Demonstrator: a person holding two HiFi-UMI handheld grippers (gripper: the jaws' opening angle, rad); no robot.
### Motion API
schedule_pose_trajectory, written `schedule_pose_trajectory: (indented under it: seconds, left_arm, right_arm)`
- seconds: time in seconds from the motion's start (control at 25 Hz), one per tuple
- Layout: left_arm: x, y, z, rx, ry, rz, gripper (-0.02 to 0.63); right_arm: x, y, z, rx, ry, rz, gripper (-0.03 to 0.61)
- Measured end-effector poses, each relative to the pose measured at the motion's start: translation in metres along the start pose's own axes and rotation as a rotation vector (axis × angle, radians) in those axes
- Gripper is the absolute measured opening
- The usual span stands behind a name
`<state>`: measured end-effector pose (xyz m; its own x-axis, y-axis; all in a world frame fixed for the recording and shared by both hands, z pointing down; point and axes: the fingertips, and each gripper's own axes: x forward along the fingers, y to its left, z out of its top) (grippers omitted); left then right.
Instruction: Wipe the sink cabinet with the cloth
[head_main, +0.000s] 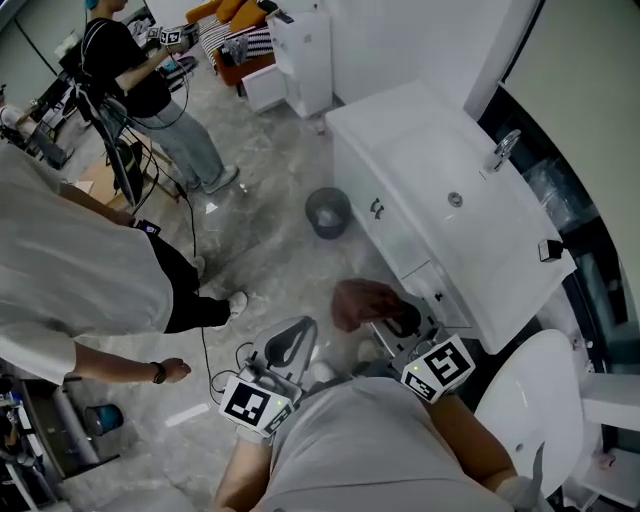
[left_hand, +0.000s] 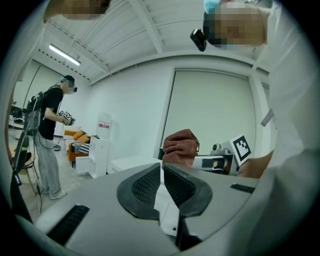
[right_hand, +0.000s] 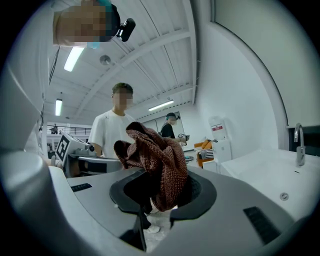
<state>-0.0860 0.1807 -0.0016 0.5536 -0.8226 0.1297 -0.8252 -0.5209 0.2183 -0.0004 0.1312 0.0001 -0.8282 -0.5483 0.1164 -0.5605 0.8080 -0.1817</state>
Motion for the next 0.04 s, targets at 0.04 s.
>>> schedule_pose_trajectory:
  seconds: [0.04]
  left_arm:
    - [0.0009,-0.0012,-0.0001,0.0,-0.001,-0.001,0.012]
  right_arm:
    - [-0.0012,-0.0009,-0.0001,0.001,0.0,-0.001,0.101]
